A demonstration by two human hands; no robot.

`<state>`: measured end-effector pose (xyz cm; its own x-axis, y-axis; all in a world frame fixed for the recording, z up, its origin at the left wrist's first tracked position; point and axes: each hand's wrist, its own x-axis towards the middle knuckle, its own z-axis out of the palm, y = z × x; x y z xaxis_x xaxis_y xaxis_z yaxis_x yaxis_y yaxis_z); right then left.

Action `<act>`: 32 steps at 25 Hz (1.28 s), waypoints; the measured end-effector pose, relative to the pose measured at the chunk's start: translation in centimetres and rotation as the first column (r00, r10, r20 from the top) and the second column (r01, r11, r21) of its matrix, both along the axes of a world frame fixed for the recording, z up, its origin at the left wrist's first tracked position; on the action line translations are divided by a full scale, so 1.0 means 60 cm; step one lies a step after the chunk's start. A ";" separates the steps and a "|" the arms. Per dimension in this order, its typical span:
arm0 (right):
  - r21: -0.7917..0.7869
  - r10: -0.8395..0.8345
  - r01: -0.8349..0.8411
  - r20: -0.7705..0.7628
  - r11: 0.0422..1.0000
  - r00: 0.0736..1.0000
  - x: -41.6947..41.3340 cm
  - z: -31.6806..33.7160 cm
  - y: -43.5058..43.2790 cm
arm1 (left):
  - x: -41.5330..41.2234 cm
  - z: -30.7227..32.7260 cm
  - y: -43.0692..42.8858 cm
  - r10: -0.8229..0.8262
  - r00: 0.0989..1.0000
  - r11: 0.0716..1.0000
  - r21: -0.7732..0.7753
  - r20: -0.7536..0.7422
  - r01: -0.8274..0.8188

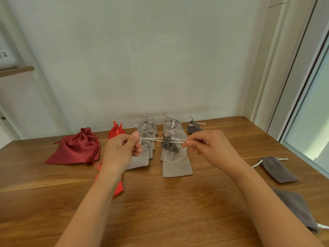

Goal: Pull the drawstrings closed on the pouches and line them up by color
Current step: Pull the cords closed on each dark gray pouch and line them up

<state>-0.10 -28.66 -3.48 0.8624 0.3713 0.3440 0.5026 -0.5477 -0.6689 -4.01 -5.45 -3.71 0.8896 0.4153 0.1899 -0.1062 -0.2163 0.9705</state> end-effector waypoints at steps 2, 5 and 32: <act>0.050 0.053 -0.049 -0.077 0.998 0.996 -0.002 -0.004 0.006 | -0.002 0.004 -0.009 -0.079 0.997 0.961 -0.268 -0.002 0.075; 0.064 0.170 -0.162 -0.137 0.985 0.976 -0.006 -0.011 0.015 | -0.010 0.016 -0.022 -0.174 0.981 0.770 -0.609 0.084 0.189; 0.415 0.409 -0.326 -0.129 0.849 0.903 -0.020 -0.020 0.051 | -0.029 -0.008 -0.069 -0.487 0.862 0.863 -0.229 -0.137 0.451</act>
